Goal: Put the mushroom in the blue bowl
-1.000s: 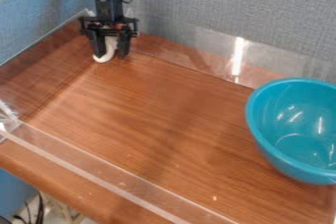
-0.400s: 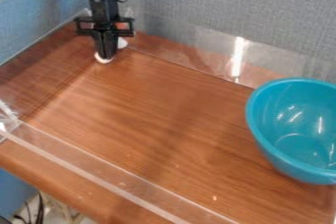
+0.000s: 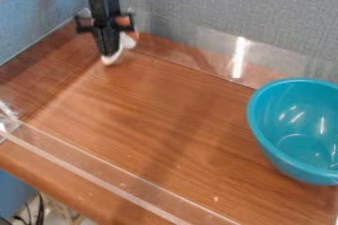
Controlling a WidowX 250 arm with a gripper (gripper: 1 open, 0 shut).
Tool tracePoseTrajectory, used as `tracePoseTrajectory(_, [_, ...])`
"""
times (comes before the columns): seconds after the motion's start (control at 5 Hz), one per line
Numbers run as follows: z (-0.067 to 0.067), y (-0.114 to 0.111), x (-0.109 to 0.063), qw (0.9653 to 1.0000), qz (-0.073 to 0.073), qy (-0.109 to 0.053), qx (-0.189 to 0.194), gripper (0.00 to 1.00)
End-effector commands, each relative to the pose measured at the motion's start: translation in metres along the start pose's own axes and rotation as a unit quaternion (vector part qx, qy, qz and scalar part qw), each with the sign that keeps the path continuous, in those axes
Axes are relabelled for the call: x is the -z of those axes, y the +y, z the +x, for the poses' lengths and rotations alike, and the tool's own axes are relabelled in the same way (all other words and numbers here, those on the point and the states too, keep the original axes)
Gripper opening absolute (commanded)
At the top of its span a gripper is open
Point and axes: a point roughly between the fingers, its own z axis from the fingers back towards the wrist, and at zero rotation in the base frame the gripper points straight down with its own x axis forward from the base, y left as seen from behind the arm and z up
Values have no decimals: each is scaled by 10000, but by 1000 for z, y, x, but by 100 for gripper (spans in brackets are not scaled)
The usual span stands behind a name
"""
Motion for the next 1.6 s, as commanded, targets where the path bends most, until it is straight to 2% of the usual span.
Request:
tracePoseTrajectory(0.0, [-8, -25, -66, 9972, 21, -682, 319, 0])
tracePoseTrajectory(0.2, [-19, -53, -103, 9930, -79, -961, 677, 0])
tracePoseTrajectory(0.4, [-29, -97, -123, 9847, -279, -1184, 1246, 0])
tracePoseTrajectory(0.6, [-35, -143, -112, 9721, -438, -1174, 1983, 0])
tracePoseTrajectory(0.8, [-47, -190, -106, 9546, -554, -1044, 2736, 0])
tracePoseTrajectory(1.0, [-62, -235, -94, 9341, -611, -817, 3421, 0])
tracePoseTrajectory(1.2, [-80, -279, -73, 9129, -623, -528, 3998, 0])
tracePoseTrajectory(1.4, [-96, -305, -51, 8983, -581, -231, 4349, 0])
